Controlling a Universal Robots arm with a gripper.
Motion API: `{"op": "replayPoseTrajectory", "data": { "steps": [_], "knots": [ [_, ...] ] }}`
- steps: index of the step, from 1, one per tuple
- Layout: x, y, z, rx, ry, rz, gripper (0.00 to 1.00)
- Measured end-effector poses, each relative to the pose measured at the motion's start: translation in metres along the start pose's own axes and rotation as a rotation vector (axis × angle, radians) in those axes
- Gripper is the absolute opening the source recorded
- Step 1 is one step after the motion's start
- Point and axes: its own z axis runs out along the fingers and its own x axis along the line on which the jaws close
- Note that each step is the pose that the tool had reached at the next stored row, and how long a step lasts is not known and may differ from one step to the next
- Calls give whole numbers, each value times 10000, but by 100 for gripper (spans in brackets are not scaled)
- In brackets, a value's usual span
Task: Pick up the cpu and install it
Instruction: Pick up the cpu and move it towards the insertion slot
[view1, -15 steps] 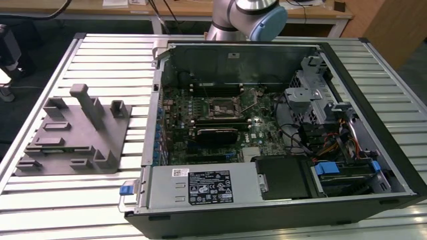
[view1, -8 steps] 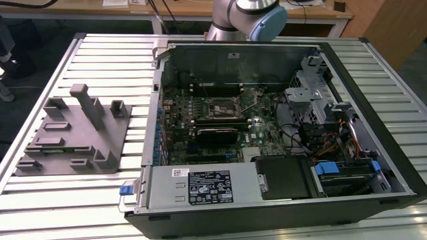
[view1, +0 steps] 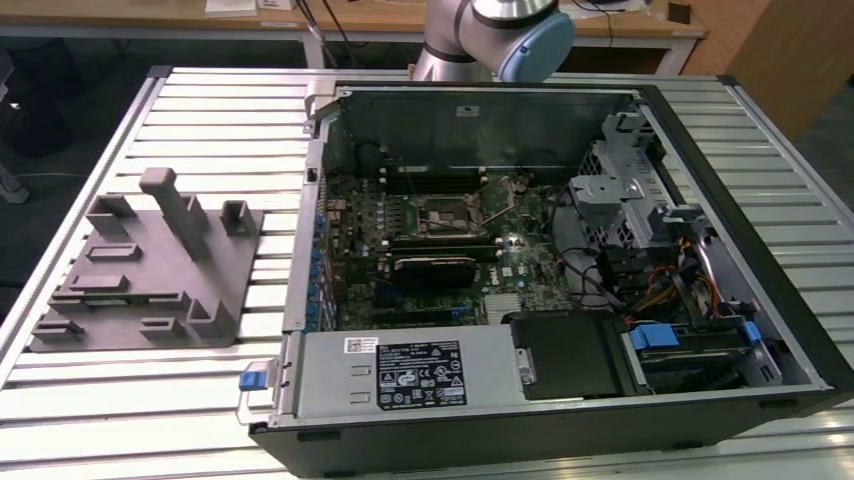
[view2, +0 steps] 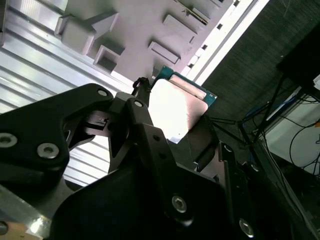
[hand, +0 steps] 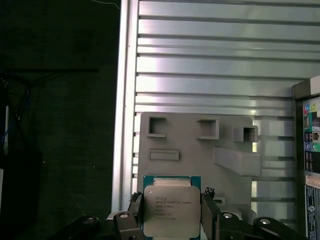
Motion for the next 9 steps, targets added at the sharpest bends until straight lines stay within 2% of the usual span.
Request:
{"op": "replayPoseTrajectory", "data": {
  "steps": [9],
  "knots": [
    [-2, 14, -164, 1, -50, -4, 55]
  ]
}}
